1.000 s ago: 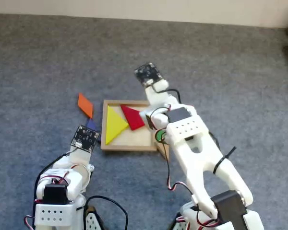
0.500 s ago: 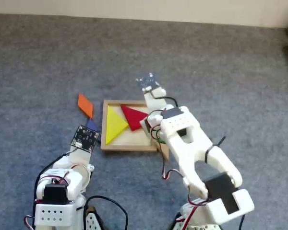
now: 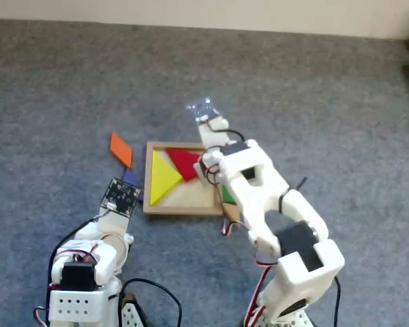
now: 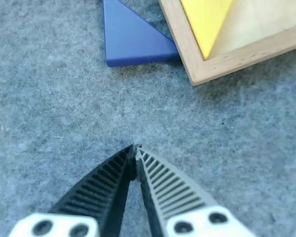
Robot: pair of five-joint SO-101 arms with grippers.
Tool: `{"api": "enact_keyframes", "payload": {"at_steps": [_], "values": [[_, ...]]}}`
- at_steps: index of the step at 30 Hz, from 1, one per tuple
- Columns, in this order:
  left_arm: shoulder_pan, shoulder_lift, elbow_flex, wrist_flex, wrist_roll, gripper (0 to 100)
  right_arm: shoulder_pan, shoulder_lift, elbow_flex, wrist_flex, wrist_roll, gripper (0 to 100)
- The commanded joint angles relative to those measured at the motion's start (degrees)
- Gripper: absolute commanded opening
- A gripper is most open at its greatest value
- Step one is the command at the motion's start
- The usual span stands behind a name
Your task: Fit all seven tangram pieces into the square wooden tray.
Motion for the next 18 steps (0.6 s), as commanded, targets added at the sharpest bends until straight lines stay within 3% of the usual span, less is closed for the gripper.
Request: {"api": "enact_keyframes", "payload": {"at_steps": [1, 9, 18], "values": [[-0.57, -1.98, 1.19, 0.26, 0.62, 0, 0.57, -0.75, -5.32, -0.04, -0.44, 0.5], [-0.57, -1.98, 1.19, 0.26, 0.62, 0, 0.57, -0.92, -4.35, -9.54, -0.18, 0.5], [-0.57, -1.98, 1.19, 0.26, 0.62, 0, 0.57, -6.81, -1.45, 0.13, -0.44, 0.5]]}}
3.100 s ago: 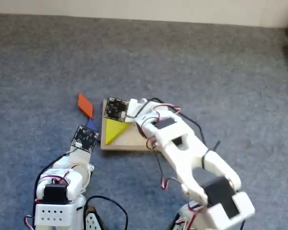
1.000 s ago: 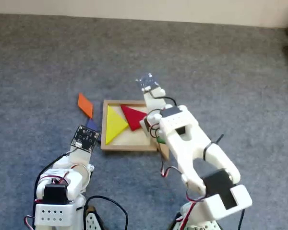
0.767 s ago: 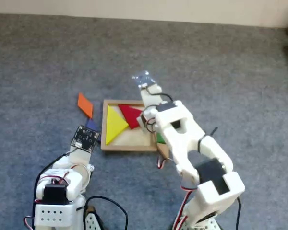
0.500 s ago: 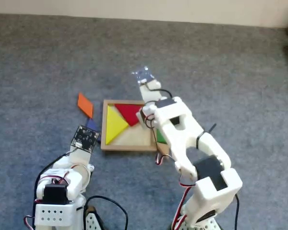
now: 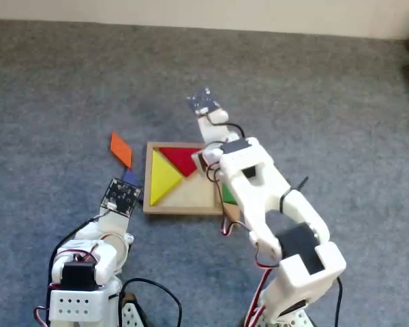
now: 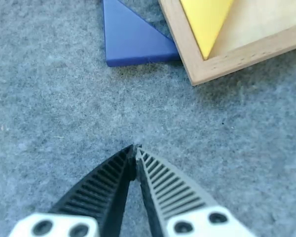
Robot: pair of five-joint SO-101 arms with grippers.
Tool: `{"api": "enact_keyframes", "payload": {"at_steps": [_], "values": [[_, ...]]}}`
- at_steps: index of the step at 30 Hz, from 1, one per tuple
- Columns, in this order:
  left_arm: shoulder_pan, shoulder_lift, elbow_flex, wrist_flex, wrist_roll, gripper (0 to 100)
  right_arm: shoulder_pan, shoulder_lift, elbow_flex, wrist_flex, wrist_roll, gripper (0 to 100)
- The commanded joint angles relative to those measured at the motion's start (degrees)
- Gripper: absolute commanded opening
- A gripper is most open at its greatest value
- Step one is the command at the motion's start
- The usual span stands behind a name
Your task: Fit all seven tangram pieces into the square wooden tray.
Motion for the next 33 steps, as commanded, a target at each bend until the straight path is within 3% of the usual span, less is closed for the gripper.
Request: {"api": "enact_keyframes", "payload": {"at_steps": [1, 12, 23, 29, 33], "values": [[-0.57, -1.98, 1.19, 0.26, 0.62, 0, 0.48, -5.49, -0.22, 4.7, -0.44, 0.5], [-0.57, -1.98, 1.19, 0.26, 0.62, 0, 1.36, 2.86, -0.75, 5.32, -0.18, 0.5], [-0.57, -1.98, 1.19, 0.26, 0.62, 0, 8.75, 3.12, -1.01, 5.41, -0.18, 0.5], [-0.57, -1.98, 1.19, 0.26, 0.62, 0, 8.31, 3.38, -8.48, 15.78, -0.18, 0.5], [-0.57, -1.98, 1.19, 0.26, 0.62, 0, 6.29, 3.47, -10.51, 13.05, -0.44, 0.5]]}}
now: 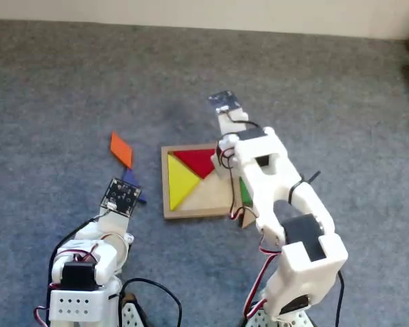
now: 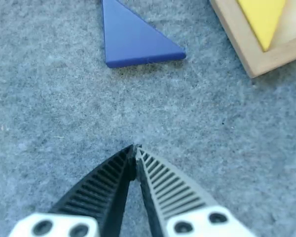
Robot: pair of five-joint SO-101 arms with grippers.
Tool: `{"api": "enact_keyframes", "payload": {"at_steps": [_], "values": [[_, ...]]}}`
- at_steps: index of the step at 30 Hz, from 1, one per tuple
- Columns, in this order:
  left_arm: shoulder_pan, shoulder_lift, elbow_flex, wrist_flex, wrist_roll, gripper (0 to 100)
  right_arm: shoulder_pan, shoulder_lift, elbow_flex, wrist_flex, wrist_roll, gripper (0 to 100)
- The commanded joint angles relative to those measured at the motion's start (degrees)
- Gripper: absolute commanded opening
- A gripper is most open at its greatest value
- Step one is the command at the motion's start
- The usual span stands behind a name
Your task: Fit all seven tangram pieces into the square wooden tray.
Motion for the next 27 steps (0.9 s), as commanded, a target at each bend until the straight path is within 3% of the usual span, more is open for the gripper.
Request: {"api": "enact_keyframes", "payload": {"at_steps": [1, 11, 19, 27], "values": [[-0.57, -1.98, 1.19, 0.26, 0.62, 0, -1.63, -0.22, -3.91, -2.77, -0.44, 0.5], [-0.57, -1.98, 1.19, 0.26, 0.62, 0, -9.36, -0.66, 4.44, -11.74, -0.18, 0.5], [-0.57, -1.98, 1.19, 0.26, 0.62, 0, -4.53, -4.09, 0.48, -0.84, -0.18, 0.5], [-0.57, -1.98, 1.19, 0.26, 0.62, 0, 1.36, -11.91, -0.84, 3.65, -0.44, 0.9]]}}
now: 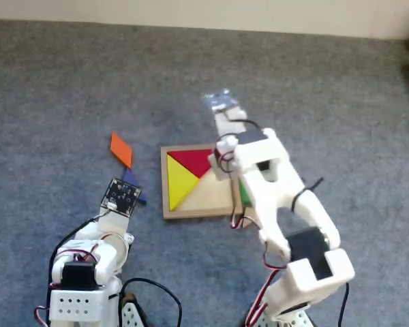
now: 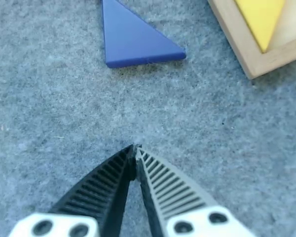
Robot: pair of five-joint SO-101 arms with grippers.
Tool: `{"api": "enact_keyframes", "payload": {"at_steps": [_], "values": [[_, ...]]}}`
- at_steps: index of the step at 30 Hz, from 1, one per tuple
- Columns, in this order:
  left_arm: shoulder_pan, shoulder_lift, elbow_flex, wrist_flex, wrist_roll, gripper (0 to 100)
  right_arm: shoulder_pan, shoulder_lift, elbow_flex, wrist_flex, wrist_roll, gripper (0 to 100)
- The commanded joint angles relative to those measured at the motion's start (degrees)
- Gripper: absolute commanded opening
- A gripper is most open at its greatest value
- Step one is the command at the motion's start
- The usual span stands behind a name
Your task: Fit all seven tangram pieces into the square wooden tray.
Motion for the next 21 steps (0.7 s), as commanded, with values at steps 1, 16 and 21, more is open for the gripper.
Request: {"api": "enact_keyframes", "payload": {"at_steps": [1, 16, 21], "values": [[-0.57, -1.98, 1.19, 0.26, 0.62, 0, 3.91, -5.32, -3.91, 3.12, -0.44, 1.0], [-0.57, -1.98, 1.19, 0.26, 0.62, 0, 5.93, -5.41, -4.0, 11.91, -2.46, 21.1], [-0.57, -1.98, 1.19, 0.26, 0.62, 0, 6.29, -5.14, -3.91, 13.58, -6.95, 21.3]]}}
